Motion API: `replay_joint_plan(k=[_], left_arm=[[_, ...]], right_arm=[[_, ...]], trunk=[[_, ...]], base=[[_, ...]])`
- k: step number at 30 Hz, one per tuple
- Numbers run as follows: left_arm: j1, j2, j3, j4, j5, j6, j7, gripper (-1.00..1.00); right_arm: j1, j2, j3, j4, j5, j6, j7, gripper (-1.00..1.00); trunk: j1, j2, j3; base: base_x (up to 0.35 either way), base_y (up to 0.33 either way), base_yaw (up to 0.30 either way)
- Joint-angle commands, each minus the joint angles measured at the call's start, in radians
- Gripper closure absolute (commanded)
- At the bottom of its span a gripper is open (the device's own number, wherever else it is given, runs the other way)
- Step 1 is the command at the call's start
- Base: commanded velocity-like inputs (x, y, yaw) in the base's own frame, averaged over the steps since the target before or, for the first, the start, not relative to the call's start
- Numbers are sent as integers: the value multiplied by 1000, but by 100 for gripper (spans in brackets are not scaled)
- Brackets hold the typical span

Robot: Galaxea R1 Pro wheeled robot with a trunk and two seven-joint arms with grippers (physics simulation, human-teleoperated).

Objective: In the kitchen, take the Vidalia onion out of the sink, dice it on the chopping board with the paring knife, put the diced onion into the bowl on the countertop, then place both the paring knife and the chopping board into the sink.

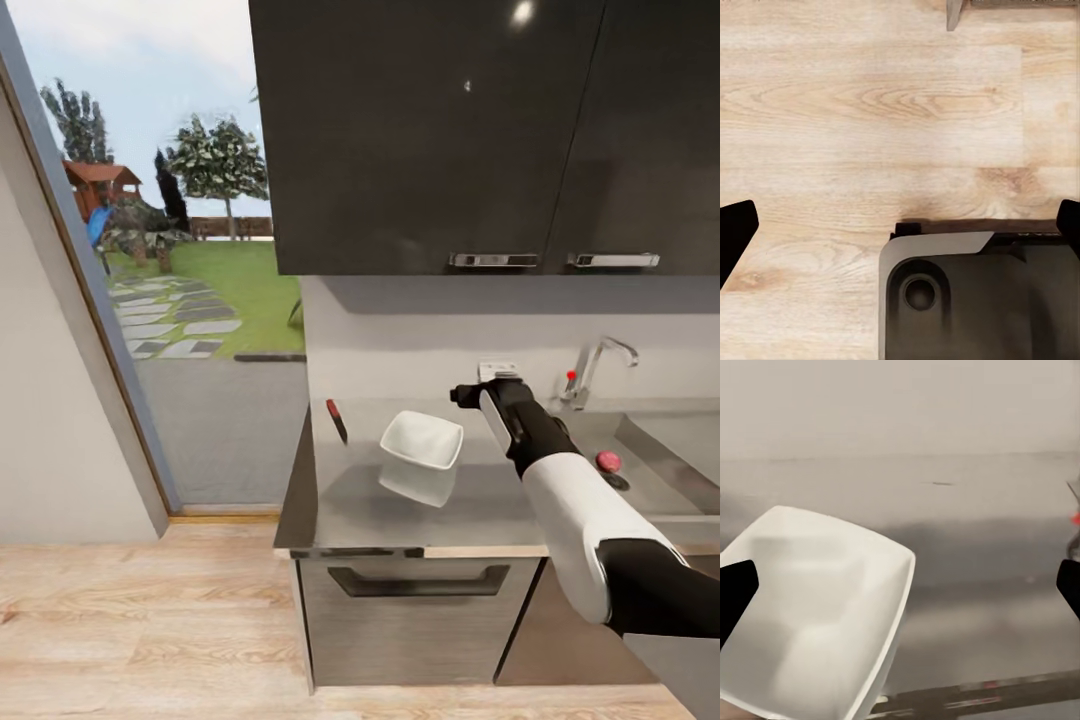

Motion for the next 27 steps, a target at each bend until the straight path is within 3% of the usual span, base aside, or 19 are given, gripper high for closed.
replay_joint_plan(k=[1, 11, 27], left_arm=[[0, 0, 1, 0, 0, -2, -1, -100], [0, 1, 1, 0, 0, -2, -1, -100], [0, 0, 1, 0, -1, -2, -1, -100]], right_arm=[[-1, 0, 0, 9, 0, -7, 0, -100], [-1, -10, 0, 117, 0, -80, 12, -100], [-1, -13, -1, 192, 1, -131, 44, -100]], trunk=[[1, -2, -2], [1, -2, -2], [1, -2, -17]], base=[[19, -13, 0], [4, -3, 0], [29, 0, 0]])
